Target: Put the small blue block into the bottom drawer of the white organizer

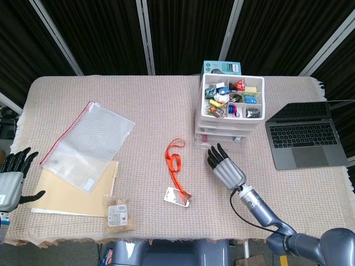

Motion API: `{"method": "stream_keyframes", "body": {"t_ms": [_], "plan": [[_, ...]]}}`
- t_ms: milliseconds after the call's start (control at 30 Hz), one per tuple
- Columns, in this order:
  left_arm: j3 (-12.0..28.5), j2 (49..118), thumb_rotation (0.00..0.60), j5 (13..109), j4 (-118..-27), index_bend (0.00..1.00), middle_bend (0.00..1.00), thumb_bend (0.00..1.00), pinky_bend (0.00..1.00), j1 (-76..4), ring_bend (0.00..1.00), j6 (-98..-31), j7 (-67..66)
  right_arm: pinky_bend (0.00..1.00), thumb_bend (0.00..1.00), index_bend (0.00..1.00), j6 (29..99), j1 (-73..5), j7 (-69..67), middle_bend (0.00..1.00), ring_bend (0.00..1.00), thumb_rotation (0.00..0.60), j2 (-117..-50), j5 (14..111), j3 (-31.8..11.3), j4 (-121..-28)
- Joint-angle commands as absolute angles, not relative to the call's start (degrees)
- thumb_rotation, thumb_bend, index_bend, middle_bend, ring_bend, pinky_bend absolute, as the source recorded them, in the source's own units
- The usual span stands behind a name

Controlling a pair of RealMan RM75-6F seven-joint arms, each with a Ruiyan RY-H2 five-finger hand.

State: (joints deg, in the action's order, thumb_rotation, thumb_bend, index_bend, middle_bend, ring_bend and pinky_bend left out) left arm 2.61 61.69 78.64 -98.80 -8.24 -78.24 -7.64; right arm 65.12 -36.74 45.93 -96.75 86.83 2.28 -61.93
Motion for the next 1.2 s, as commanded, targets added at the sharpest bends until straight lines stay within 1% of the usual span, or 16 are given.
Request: {"method": "stream_keyframes", "body": {"t_ms": [33,200,800,1200], "plan": [[2.61,61.63,0.600,78.55,-98.85,0.09,0.00,0.15,0.00,-8.26,0.00,-78.15,-7.61,0.07,0.22,0.19,64.13,-36.98,47.42,0.07,0.00,0.600,-97.06,86.56,1.89,-60.68],[2.58,61.48,0.600,78.49,-98.99,0.09,0.00,0.15,0.00,-8.26,0.00,-78.04,-7.49,0.07,0.22,0.21,62.73,-36.80,49.81,0.08,0.00,0.600,-97.56,85.29,1.09,-58.92],[2.55,61.42,0.600,78.35,-99.20,0.09,0.00,0.15,0.00,-8.28,0.00,-77.95,-7.51,0.07,0.22,0.21,61.96,-34.90,56.45,0.11,0.01,0.600,-99.22,79.14,-2.92,-56.59],[2.50,61.44,0.600,78.32,-99.33,0.09,0.00,0.15,0.00,-8.20,0.00,-78.07,-7.56,0.07,0.22,0.22,62.67,-33.87,57.87,0.11,0.01,0.600,-98.70,77.52,-3.74,-57.69]]}}
